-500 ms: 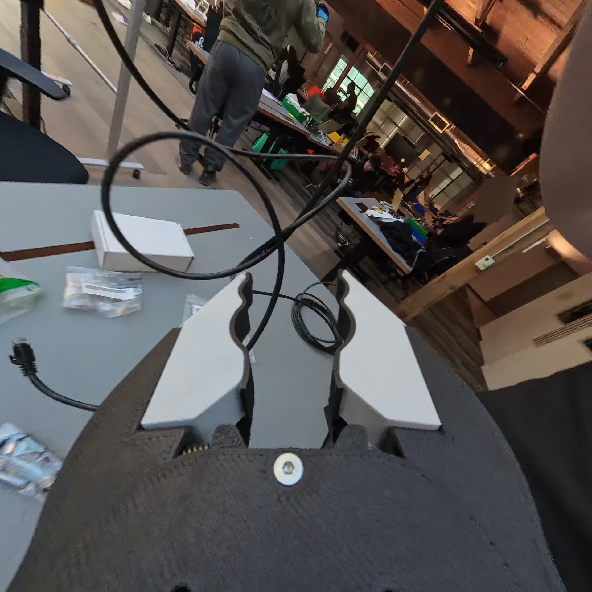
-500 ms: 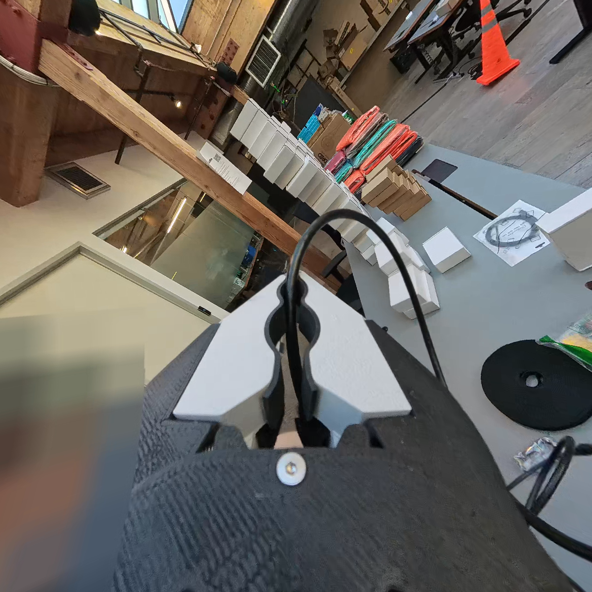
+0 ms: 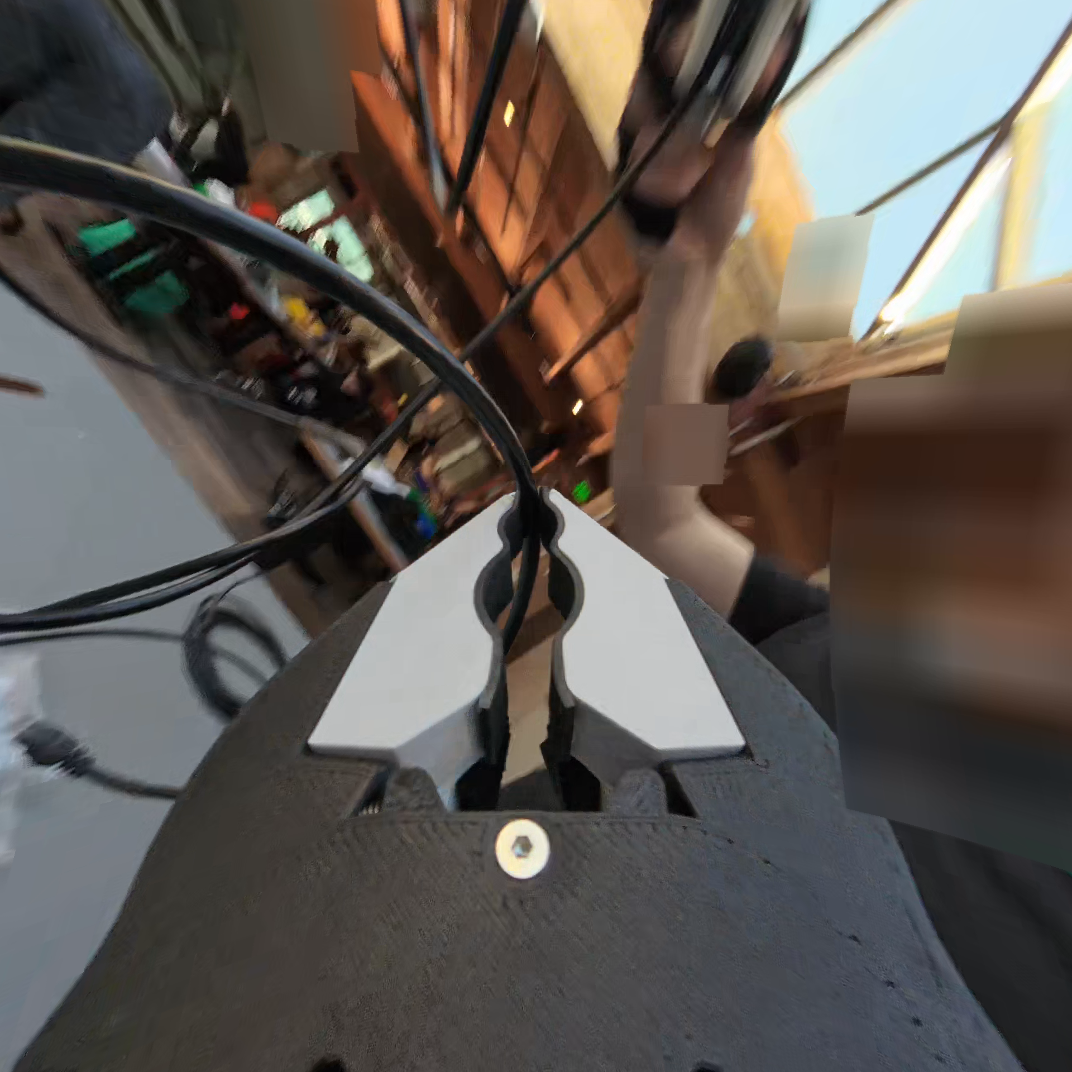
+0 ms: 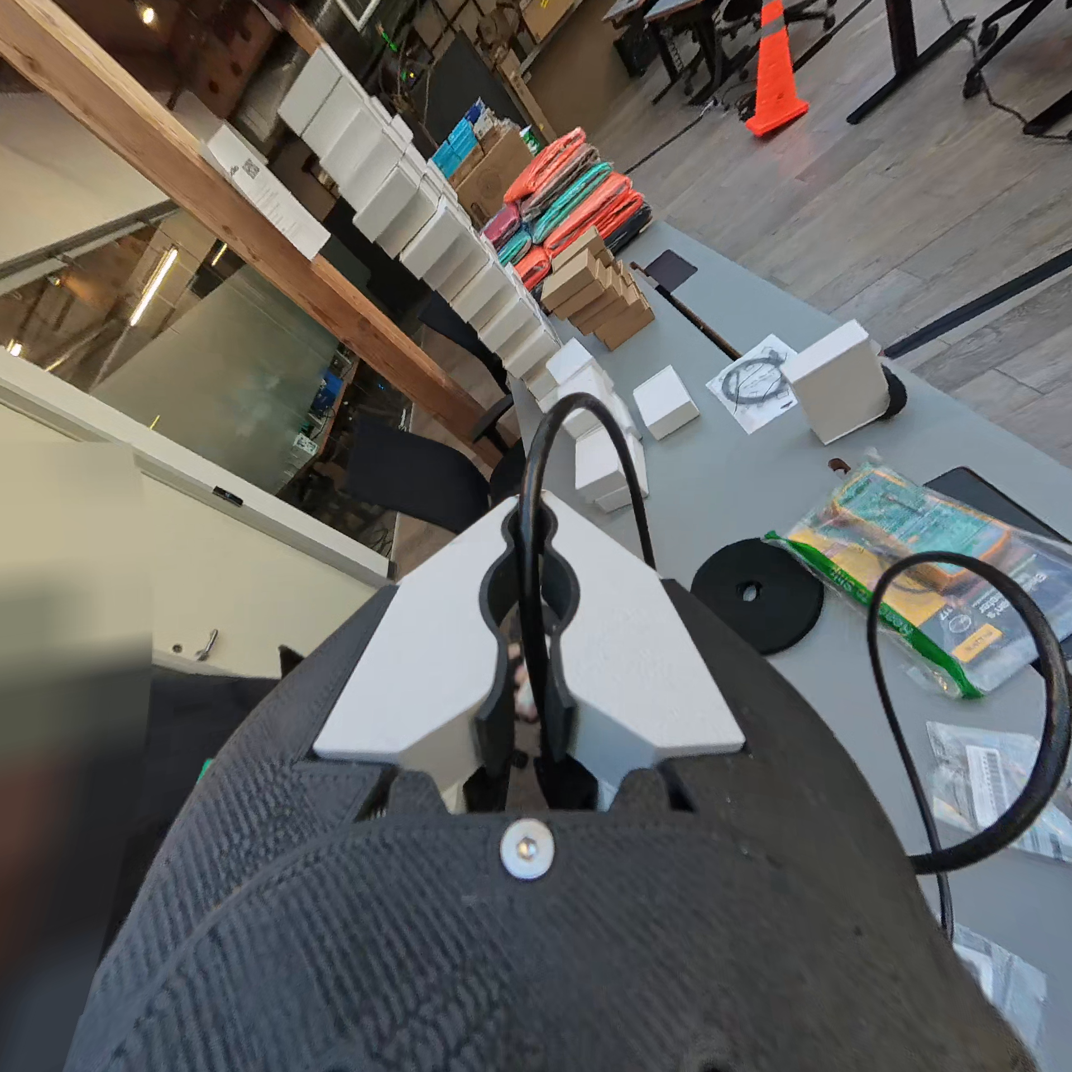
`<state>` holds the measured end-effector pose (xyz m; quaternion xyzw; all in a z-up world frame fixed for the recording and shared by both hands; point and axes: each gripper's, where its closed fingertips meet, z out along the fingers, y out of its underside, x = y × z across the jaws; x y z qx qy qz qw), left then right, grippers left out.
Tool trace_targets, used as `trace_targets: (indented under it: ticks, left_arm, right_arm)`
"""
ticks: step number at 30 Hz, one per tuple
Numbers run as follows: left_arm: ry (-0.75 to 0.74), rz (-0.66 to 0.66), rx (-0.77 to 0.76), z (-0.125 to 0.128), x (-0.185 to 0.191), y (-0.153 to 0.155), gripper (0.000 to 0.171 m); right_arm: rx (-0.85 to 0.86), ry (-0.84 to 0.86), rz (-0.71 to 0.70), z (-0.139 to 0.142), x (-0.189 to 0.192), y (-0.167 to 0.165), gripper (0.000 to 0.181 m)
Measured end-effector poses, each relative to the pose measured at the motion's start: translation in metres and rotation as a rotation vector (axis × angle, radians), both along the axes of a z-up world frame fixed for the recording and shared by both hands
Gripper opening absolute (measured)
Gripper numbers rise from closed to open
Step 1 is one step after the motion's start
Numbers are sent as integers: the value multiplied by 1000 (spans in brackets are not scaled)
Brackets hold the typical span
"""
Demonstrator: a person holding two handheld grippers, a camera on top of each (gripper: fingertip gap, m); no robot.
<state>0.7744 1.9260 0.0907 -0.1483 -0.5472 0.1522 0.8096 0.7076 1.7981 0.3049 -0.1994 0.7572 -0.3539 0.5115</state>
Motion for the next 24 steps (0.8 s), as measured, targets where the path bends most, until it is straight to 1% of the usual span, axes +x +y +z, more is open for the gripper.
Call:
trace_targets:
  ticks: [2, 3, 4, 5, 6, 7, 8, 9, 10, 11, 12, 13, 14, 15, 16, 18, 19, 21, 22, 23, 24]
  left_arm:
    - [267, 146, 208, 24, 54, -45, 1]
    - [417, 246, 334, 27, 89, -71, 1]
    - [567, 351, 479, 21, 126, -96, 2]
    - [706, 469, 624, 4, 164, -117, 1]
    - [807, 607, 746, -21, 198, -131, 1]
    - [852, 763, 832, -48, 227, -137, 1]
    - [855, 916, 887, -72, 251, -137, 2]
    - [853, 1040, 930, -93, 269, -133, 2]
    - [859, 1134, 977, -111, 283, -128, 4]
    - [884, 1190, 1041, -128, 292, -123, 5]
    - [930, 1197, 1107, -143, 297, -121, 14]
    - [980, 1166, 1155, -152, 302, -122, 29]
    - [1016, 1122, 1160, -153, 308, -124, 45]
    - [1039, 1106, 1131, -151, 319, -126, 56]
    - [1031, 1110, 1105, -147, 331, -126, 60]
    - [1021, 1147, 1064, -140, 359, -122, 65]
    - [1022, 1153, 1051, -136, 372, -121, 64]
    - [987, 1107, 1037, -131, 388, -124, 64]
    - [917, 1044, 1027, -127, 386, -129, 56]
    - [786, 926, 983, -118, 371, -134, 41]
    - [643, 778, 866, -104, 351, -136, 43]
  right_arm:
    - [28, 29, 50, -25, -12, 13, 0]
    - [37, 43, 72, -38, -17, 19, 0]
    - [47, 50, 82, -51, -23, 24, 0]
    - [63, 47, 89, -63, -28, 28, 0]
    - [85, 24, 94, -73, -31, 31, 0]
    - [111, -1, 94, -83, -34, 33, 0]
    - [133, -20, 93, -92, -36, 34, 0]
    - [146, -39, 90, -98, -37, 34, 0]
    - [154, -59, 89, -102, -36, 34, 0]
    - [156, -80, 91, -101, -36, 33, 0]
    - [147, -103, 91, -96, -35, 31, 0]
    - [127, -120, 85, -89, -35, 29, 0]
    - [101, -132, 75, -79, -36, 25, 0]
    - [70, -138, 59, -68, -40, 21, 0]
    - [36, -133, 30, -58, -46, 15, 0]
    - [-16, -107, -55, -42, -64, 2, 0]
    - [-36, -86, -103, -39, -75, -6, 0]
    - [-57, -35, -192, -41, -98, -22, 0]
    - [-45, -31, -219, -44, -109, -28, 0]
    - [-24, -45, -237, -45, -119, -33, 0]
    - [-6, -73, -244, -45, -126, -35, 0]
